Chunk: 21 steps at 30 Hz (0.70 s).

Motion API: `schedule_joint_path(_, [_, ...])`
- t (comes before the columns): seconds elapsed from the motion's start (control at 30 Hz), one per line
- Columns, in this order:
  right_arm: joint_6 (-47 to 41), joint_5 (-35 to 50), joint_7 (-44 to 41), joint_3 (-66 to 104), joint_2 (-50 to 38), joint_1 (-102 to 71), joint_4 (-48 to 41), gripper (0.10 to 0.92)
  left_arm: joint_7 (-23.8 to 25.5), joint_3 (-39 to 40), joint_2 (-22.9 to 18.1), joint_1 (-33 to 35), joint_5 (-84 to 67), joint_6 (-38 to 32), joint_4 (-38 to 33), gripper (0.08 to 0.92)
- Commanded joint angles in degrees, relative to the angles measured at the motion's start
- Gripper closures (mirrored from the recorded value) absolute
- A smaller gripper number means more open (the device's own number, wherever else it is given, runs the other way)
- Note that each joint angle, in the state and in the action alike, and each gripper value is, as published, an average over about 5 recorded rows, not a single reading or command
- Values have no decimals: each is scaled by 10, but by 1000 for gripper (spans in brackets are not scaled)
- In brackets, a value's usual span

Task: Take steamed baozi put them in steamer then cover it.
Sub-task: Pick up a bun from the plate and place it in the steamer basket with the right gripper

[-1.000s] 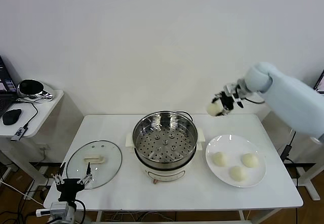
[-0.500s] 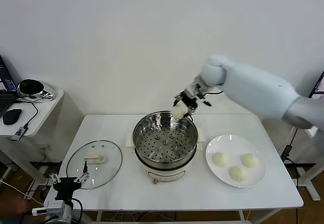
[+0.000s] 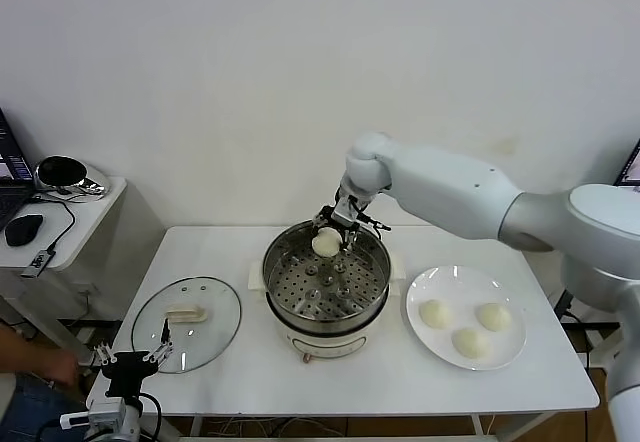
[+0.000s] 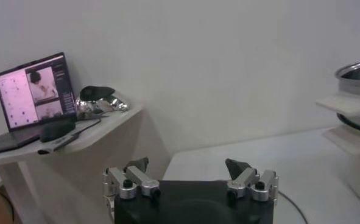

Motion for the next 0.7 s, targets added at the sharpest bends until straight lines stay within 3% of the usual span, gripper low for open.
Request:
schedule_joint_path(0.03, [54,-79,19,-4,21,-17,-28,389,0,0,0,0,0,-1,0,177])
schedule_joint_path(0.3, [74,-115,36,21,39,-33,-66,385,0,-1,-1,2,0,-3,0,177])
schedule_joint_path(0.57, [71,-98,44,21,39,-27,-61,223,0,-3,-4,4,0,-4,-1,177])
schedule_joint_path(0.7, [46,-37,33,8,21,0,-27,204,0,-3,-4,6,0,-4,-4,177])
